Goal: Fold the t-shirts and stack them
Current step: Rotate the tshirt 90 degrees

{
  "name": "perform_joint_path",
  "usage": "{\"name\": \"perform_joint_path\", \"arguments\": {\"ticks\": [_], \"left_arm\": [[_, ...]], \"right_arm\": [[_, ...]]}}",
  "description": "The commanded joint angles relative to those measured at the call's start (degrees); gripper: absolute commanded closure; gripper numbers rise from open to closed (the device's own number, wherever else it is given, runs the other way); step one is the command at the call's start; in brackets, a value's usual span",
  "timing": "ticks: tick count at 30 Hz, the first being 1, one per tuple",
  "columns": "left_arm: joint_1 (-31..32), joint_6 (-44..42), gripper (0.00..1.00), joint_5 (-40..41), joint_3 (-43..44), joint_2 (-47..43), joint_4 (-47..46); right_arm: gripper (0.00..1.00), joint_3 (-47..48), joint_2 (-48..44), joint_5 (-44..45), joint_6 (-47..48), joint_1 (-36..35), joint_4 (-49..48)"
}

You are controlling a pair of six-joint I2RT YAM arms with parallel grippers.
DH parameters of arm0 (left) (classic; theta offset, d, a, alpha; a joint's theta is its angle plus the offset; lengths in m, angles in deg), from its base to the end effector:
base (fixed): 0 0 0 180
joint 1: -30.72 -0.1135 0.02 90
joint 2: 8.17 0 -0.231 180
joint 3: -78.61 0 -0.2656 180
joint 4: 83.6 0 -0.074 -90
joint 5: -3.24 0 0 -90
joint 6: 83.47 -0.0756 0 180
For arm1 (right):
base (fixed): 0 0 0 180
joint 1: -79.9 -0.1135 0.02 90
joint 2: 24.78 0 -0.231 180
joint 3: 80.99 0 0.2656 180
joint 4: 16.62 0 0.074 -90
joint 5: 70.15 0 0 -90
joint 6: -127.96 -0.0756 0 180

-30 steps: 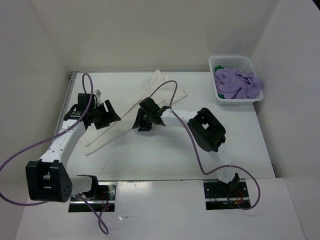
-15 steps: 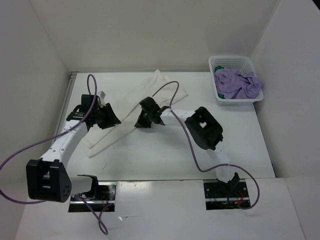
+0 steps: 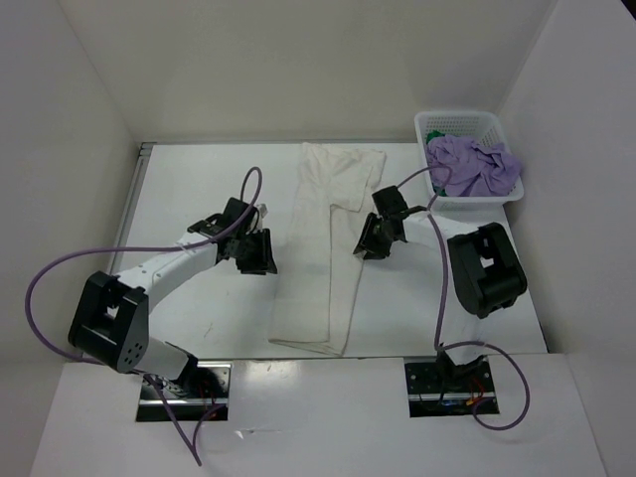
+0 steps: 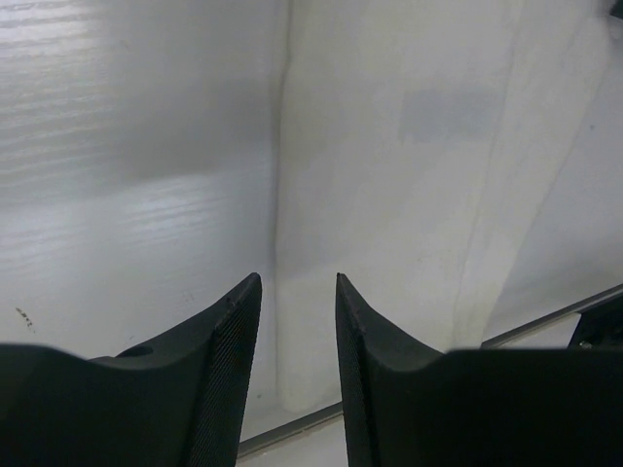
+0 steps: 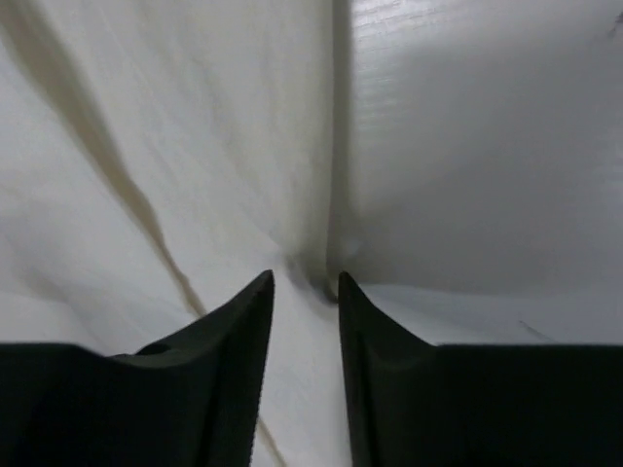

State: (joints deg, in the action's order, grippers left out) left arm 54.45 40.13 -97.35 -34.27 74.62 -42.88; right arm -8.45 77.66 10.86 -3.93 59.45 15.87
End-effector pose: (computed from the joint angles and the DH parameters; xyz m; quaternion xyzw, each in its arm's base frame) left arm 0.2954 -0.1451 0.1474 -0.0554 0.9520 -0.2156 0.2102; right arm 0.3415 0.1400 0.0749 0.1617 0.9547 0.1882 0.1642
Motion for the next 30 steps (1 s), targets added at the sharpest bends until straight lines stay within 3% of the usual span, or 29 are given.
{"name": "perform_joint_path", "arguments": {"ticks": [1, 5, 12, 14, 15, 16, 18, 22, 25, 30], "left_arm": [[0.00, 1.20, 0.56, 2.24, -1.85, -1.57, 3.62], [2.46, 3.65, 0.49, 0.67, -4.14, -6.22, 5.21], [3.52, 8.14, 0.48, -2.07, -8.61, -6.23, 7.41], [3.52, 8.76, 0.50, -2.68, -9.76, -6.23, 7.41], [4.22, 9.37, 0.50, -3.38, -10.38, -6.23, 7.93], [4.83, 9.90, 0.50, -3.38, -10.38, -6.23, 7.94], [5.45, 9.90, 0.50, -3.38, -10.38, -5.70, 8.73], [6.85, 10.52, 0.50, -5.49, -12.13, -4.03, 8.73], [7.48, 11.04, 0.48, -6.81, -12.66, -2.98, 7.59], [8.62, 12.18, 0.48, -9.71, -15.56, -2.45, 6.88]], "right_arm": [[0.57, -1.38, -6.35, 1.00, 1.64, -0.73, 3.94], [0.51, -7.70, -15.74, -0.50, -2.66, -2.75, 3.94], [0.47, -21.42, -25.07, -2.17, -17.51, -19.53, 1.49], [0.42, -23.61, -26.40, -2.87, -21.29, -23.84, 0.86], [0.40, -24.15, -27.63, -2.26, -22.09, -24.72, 1.38], [0.32, -25.54, -28.51, -2.26, -23.31, -25.34, 1.39], [0.29, -27.22, -31.92, -2.26, -24.55, -25.34, 2.00], [0.49, -33.88, -38.79, -3.74, -30.33, -27.26, 2.71], [0.56, -38.89, -42.31, -5.16, -34.39, -29.64, -0.97], [0.61, -39.44, -40.65, -5.77, -35.72, -31.50, -3.79]]}}
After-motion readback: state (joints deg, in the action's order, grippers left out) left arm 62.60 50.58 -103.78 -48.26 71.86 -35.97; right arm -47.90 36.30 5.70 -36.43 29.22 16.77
